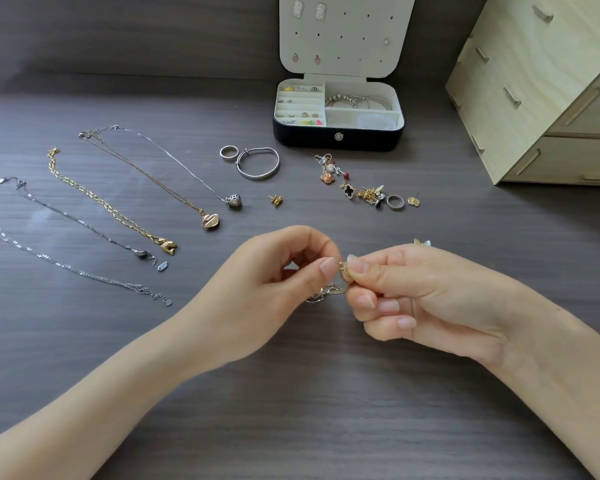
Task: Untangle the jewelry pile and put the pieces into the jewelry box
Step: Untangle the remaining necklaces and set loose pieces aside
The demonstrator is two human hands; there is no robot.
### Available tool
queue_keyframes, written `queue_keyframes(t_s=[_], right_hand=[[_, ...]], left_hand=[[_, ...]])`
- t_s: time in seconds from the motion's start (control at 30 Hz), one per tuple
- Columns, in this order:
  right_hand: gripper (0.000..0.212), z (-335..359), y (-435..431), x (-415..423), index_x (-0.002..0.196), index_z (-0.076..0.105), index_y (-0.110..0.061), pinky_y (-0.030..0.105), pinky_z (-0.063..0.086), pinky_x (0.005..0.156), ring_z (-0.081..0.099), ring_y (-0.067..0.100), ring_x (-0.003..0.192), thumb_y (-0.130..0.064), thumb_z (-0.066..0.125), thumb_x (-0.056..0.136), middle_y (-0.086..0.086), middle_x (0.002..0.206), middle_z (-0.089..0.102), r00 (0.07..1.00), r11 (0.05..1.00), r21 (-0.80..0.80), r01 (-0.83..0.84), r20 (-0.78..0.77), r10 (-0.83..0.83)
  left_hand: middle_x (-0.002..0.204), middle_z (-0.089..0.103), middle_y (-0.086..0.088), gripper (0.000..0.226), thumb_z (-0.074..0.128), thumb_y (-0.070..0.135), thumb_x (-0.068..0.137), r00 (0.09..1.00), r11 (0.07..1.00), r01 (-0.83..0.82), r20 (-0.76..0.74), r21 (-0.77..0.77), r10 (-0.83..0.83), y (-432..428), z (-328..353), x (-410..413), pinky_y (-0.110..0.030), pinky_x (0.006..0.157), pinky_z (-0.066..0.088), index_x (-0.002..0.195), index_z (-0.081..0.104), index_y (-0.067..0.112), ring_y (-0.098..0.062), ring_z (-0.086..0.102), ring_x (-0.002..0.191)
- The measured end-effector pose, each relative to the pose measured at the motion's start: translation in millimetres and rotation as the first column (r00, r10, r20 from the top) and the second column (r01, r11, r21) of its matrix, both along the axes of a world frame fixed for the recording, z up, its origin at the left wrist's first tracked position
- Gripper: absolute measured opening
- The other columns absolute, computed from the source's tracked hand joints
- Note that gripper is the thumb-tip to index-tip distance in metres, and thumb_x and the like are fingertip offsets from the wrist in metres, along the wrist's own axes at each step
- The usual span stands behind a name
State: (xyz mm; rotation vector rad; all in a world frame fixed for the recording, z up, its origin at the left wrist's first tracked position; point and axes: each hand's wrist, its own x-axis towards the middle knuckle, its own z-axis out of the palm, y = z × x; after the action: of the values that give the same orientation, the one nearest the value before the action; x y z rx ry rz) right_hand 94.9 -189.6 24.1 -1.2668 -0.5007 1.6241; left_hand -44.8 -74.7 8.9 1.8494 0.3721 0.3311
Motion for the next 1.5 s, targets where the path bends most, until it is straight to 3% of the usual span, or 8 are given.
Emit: queue_keyframes(t_s=[0.13,0.3,0.7,0.87,1.03,1.17,1.33,1.5], right_hand=[[0.018,-0.1,-1.2,-0.4,0.073,0.051,-0.007,0.013,0.028,0.038,0.032,0.004,0.044,-0.023,0.057,0.079,0.001,0.057,0.048,0.999,1.000,0.006,-0.022,0.027,0.022],[0.020,2.0,-1.2,-0.4,0.071,0.051,-0.007,0.013,0.028,0.039,0.031,0.005,0.045,-0.022,0.055,0.083,0.001,0.057,0.049,0.995,0.998,-0.007,-0.061,0.076,0.061],[0.019,3.9,1.3,-2.8,0.061,0.057,-0.007,0.012,0.028,0.039,0.033,0.004,0.043,-0.010,0.053,0.079,0.002,0.058,0.047,0.997,1.000,-0.018,0.018,-0.080,-0.019],[0.014,4.6,1.8,-0.9,0.067,0.053,-0.005,0.012,0.029,0.039,0.032,0.004,0.043,-0.010,0.053,0.080,0.001,0.058,0.047,0.997,0.999,-0.016,0.031,-0.069,-0.032],[0.016,4.6,1.4,-0.8,0.066,0.055,-0.006,0.012,0.029,0.039,0.032,0.004,0.043,-0.010,0.052,0.081,0.001,0.059,0.046,0.998,0.999,0.010,0.032,-0.062,-0.031],[0.010,4.1,1.8,-2.0,0.072,0.057,-0.002,0.012,0.029,0.039,0.033,0.004,0.041,-0.011,0.054,0.078,0.002,0.058,0.047,0.999,0.999,0.021,0.047,-0.020,-0.047],[0.012,1.2,1.7,-2.6,0.067,0.059,-0.004,0.014,0.031,0.039,0.036,0.006,0.043,-0.009,0.061,0.078,0.005,0.057,0.049,0.997,0.997,0.045,0.062,0.030,-0.064],[0.012,-2.7,0.6,-4.2,0.066,0.061,-0.007,0.016,0.034,0.043,0.039,0.008,0.048,-0.011,0.063,0.077,0.004,0.058,0.051,0.980,0.992,0.113,0.052,0.183,-0.072]], left_hand=[[0.058,0.048,0.019,0.013,0.050,0.030,0.085,1.000,0.999,0.001,-0.015,0.046,0.000,-1.0,-0.3,0.0,-0.009,0.050,0.030,0.081,0.058,0.020,0.000,0.038,0.052],[0.061,0.047,0.018,0.010,0.048,0.026,0.087,1.000,0.976,0.001,-0.010,0.217,0.001,-2.1,-2.3,0.0,-0.009,0.050,0.028,0.078,0.053,0.029,-0.002,0.039,0.052],[0.071,0.051,0.016,0.015,0.050,0.023,0.086,0.998,0.956,-0.055,0.027,0.287,0.050,-4.1,-5.6,0.9,-0.013,0.056,0.032,0.076,0.050,0.034,-0.002,0.043,0.060],[0.059,0.054,0.023,0.015,0.060,0.016,0.089,0.998,0.985,-0.067,0.029,0.159,0.064,-2.4,-3.0,1.3,-0.005,0.050,0.032,0.078,0.058,0.025,0.004,0.047,0.051],[0.060,0.056,0.017,0.008,0.057,0.022,0.081,0.997,0.998,-0.065,0.041,-0.015,0.066,1.1,-2.3,1.2,-0.005,0.047,0.031,0.080,0.064,0.022,0.003,0.045,0.046],[0.064,0.058,0.010,0.008,0.058,0.024,0.079,0.997,0.997,-0.071,0.035,-0.004,0.071,1.8,-3.2,0.9,-0.008,0.050,0.033,0.079,0.065,0.020,0.001,0.046,0.051],[0.058,0.051,0.018,0.010,0.053,0.025,0.082,0.999,0.998,-0.051,0.019,0.024,0.050,0.3,-2.9,0.3,-0.006,0.046,0.029,0.079,0.060,0.019,0.001,0.041,0.046],[0.066,0.053,0.013,0.018,0.056,0.039,0.081,1.000,1.000,0.003,-0.006,0.013,-0.002,3.0,-5.5,0.0,-0.018,0.057,0.035,0.079,0.059,0.022,-0.007,0.043,0.062]])
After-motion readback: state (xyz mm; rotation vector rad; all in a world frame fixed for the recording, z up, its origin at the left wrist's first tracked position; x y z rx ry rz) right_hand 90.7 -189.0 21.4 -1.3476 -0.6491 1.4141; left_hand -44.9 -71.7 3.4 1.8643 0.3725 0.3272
